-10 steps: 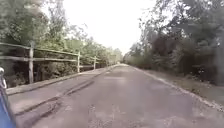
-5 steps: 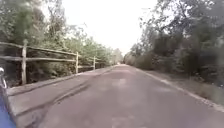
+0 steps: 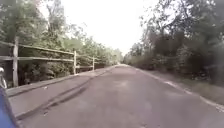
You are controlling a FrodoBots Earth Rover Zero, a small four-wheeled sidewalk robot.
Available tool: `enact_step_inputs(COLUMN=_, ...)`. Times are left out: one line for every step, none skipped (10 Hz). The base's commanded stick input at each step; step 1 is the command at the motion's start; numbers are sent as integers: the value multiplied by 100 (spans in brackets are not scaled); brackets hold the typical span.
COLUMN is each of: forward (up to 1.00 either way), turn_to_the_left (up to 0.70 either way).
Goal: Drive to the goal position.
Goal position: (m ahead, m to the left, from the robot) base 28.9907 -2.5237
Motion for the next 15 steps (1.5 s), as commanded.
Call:
enact_step_inputs(forward=70, turn_to_the_left=0)
enact_step_inputs(forward=70, turn_to_the_left=0)
enact_step_inputs(forward=70, turn_to_the_left=0)
enact_step_inputs(forward=70, turn_to_the_left=0)
enact_step_inputs(forward=70, turn_to_the_left=0)
enact_step_inputs(forward=70, turn_to_the_left=0)
enact_step_inputs(forward=70, turn_to_the_left=0)
enact_step_inputs(forward=70, turn_to_the_left=0)
enact_step_inputs(forward=70, turn_to_the_left=0)
enact_step_inputs(forward=70, turn_to_the_left=0)
enact_step_inputs(forward=70, turn_to_the_left=0)
enact_step_inputs(forward=70, turn_to_the_left=0)
enact_step_inputs(forward=70, turn_to_the_left=-3)
enact_step_inputs(forward=70, turn_to_the_left=-3)
enact_step_inputs(forward=70, turn_to_the_left=-6)
